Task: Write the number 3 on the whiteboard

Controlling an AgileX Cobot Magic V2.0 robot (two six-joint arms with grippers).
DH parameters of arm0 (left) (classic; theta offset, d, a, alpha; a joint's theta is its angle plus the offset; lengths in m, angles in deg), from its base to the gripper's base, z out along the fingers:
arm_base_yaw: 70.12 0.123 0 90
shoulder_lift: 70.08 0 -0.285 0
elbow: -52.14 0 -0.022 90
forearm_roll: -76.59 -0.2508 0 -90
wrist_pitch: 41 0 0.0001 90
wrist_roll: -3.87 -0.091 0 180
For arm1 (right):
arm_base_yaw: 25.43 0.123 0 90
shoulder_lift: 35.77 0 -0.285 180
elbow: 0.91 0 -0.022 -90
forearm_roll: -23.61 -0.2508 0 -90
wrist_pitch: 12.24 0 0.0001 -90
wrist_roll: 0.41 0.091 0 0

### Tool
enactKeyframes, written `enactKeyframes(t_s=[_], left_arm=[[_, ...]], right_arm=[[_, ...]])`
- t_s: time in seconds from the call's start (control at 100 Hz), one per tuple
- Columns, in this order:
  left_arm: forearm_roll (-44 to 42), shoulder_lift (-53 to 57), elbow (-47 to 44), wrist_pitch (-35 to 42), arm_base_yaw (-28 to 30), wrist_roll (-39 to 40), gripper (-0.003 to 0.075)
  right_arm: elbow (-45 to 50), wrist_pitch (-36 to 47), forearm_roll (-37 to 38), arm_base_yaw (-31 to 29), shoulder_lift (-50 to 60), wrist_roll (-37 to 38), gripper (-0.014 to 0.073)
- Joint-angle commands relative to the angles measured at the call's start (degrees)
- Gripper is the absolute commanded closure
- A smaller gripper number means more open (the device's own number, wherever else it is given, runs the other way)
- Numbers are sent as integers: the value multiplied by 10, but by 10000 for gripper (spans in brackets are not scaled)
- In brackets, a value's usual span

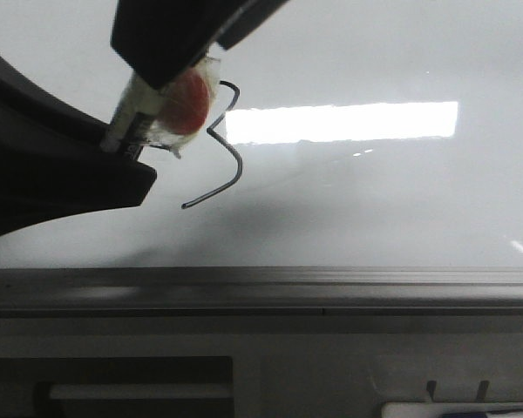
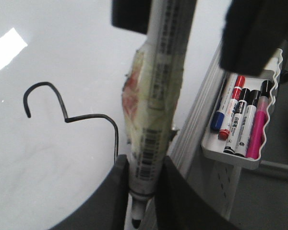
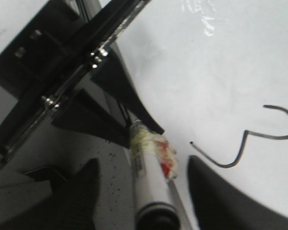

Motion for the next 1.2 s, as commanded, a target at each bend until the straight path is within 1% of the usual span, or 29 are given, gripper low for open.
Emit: enactKeyframes(t_s=[0.0,0.05,0.08,0.1,0.15,0.18,0.22,0.33,0.4,0.5,0.55,0.85,1.07,1.12,1.19], left_arm=[[79,4,17,27,0,6,741],[159,4,17,11,1,6,741],[236,4,17,1,2,6,741],[271,4,17,-5,4,6,741],[410,4,17,-20,5,6,741],[459,4,17,-28,5,6,741],[497,4,17,-35,5,6,741],[531,4,17,-41,5,6,741],[546,3,17,-40,7,6,741],[600,-7,18,-39,7,6,741],[613,-14,19,-41,7,6,741],[622,-43,33,-44,7,6,741],[622,-43,34,-39,7,6,738],[622,-43,34,-39,7,6,722],[622,-43,34,-39,7,6,647]], right_arm=[[-17,51,20,-25,19,7,-44],[-17,52,20,-41,25,7,-66],[-17,53,20,-52,28,7,-62],[-17,53,20,-56,32,7,-57],[-17,53,20,-70,41,7,-43],[-17,53,20,-76,47,8,-34],[-17,53,20,-81,55,8,-18],[-17,57,20,-84,71,8,18],[-17,58,20,-84,73,8,19],[-17,58,20,-84,71,8,19],[-17,58,18,-84,71,8,19],[-17,41,8,-84,71,8,19],[-17,33,4,-84,71,8,19],[-17,33,5,-84,71,8,19],[-17,33,5,-84,71,8,20]])
